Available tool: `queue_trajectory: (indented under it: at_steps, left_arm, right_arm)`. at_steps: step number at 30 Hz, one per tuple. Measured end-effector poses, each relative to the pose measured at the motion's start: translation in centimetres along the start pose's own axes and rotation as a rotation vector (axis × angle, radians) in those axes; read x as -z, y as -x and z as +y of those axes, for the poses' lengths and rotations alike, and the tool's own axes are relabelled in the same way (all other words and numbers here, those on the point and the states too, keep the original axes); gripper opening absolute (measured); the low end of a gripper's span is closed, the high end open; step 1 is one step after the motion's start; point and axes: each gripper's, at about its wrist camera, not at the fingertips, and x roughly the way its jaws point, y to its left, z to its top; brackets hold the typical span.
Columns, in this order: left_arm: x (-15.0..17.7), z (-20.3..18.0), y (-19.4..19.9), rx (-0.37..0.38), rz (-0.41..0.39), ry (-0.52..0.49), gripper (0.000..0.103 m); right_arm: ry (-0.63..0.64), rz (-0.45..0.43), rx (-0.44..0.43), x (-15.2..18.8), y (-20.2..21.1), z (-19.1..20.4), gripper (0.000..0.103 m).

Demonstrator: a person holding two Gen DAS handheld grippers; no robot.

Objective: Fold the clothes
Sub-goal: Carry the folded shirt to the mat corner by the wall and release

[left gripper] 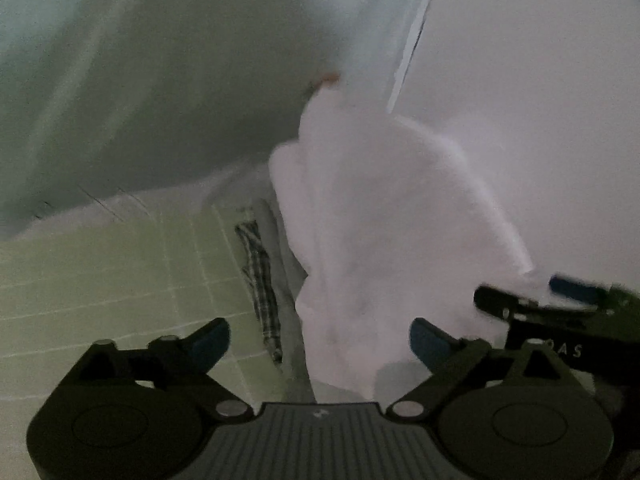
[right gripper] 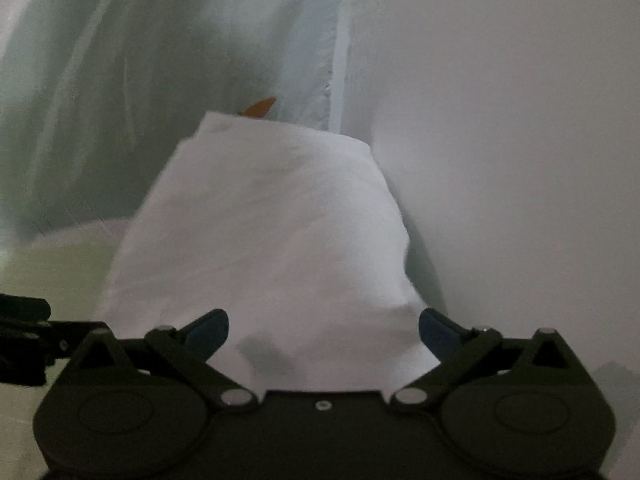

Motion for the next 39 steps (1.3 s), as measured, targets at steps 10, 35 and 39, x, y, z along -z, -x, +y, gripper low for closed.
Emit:
queue_trajectory:
  at_steps: [10,35,39]
  left_arm:
    - [3.9,-5.5,17.2,-0.021,-0.224,-0.085,0.103]
    - [12.4,-5.8,29.0,-0.016,-0.15,-0.115,0.103]
    - [12.7,-6.1,29.2,-0.009,-0.151,-0.125,0.103]
  right_arm:
    - [-0.067,-0.089,-0.058,2.3,16.7,2.6,0.103]
    - [-0.099,-0.015,-0.002,9.6,31.1,6.6,0.103]
    - [-0.105,-0.017,0.002,9.8,31.5,6.3,0.103]
